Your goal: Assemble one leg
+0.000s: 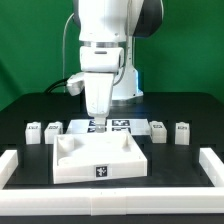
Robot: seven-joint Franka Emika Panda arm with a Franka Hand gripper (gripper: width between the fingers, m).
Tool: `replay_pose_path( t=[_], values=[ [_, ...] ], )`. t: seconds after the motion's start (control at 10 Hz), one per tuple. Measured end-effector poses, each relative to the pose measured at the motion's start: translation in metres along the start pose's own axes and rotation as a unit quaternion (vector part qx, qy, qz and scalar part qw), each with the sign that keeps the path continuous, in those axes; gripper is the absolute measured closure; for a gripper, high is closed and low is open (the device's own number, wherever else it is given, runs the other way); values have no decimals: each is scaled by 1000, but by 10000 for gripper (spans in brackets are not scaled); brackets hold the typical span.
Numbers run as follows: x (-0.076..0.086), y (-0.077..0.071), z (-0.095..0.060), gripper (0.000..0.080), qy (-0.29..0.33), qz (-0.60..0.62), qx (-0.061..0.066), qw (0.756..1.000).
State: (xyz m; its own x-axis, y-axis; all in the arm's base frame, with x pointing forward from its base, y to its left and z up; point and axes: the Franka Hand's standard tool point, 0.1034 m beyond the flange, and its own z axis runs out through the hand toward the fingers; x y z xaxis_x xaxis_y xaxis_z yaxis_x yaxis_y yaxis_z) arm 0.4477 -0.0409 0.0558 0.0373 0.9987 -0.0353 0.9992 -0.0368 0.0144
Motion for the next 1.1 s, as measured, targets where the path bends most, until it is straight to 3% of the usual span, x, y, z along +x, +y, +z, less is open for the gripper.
replay_pose_path(
  t=[0.4,0.9,1.1],
  values=[
    [-21,-35,29,150,10,-67,19,998],
    [-15,-44,45,150,15,-62,30,998],
    [-16,-44,46,400,15,-58,31,998]
  ],
)
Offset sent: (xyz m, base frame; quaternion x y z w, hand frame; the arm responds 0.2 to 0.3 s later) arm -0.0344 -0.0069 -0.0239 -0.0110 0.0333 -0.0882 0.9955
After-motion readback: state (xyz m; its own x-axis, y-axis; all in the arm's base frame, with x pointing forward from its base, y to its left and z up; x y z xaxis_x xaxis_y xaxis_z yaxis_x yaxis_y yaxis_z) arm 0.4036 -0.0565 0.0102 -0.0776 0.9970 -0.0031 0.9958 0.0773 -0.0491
